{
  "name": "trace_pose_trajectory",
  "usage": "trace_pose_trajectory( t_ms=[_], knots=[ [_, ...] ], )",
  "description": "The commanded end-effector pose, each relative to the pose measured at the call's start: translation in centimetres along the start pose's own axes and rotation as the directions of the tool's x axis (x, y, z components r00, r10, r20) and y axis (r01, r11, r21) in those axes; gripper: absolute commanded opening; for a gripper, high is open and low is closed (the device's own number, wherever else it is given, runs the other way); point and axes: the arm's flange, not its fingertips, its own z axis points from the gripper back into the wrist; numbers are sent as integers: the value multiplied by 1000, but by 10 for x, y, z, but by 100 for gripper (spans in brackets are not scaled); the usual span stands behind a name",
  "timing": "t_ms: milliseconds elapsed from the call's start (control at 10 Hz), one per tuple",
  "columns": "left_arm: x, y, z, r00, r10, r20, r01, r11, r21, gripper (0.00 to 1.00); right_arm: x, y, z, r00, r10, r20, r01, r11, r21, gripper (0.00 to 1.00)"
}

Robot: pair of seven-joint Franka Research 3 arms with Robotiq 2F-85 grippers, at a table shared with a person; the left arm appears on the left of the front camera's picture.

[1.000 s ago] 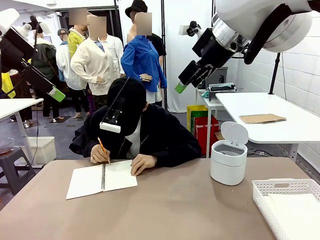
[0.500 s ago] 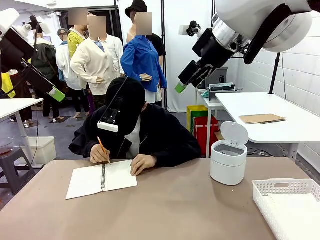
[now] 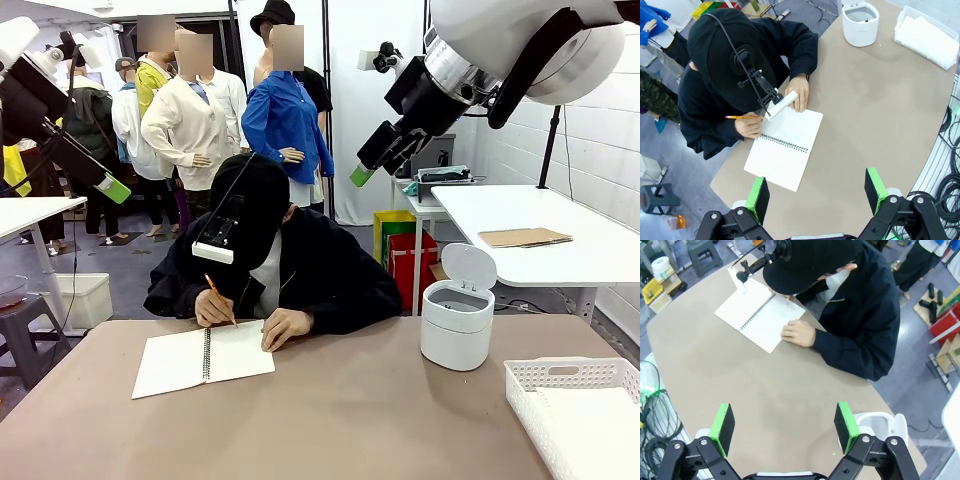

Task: Sort the paper based on its condition.
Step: If a person hands you a paper, place it in the Organizing basket , and if it's crumpled, put it in the Trash can.

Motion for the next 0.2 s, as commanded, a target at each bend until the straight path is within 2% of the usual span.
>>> trace_pose_trajectory(
  t_ms=[0,100],
  knots=[
    [0,0,0,1000,1,2,-1,1000,-1,100,1,-1,0,1000,-4,10,4,1000,5,100],
    [0,0,0,1000,1,2,-1,1000,-1,100,1,-1,0,1000,-4,10,4,1000,5,100]
  ],
)
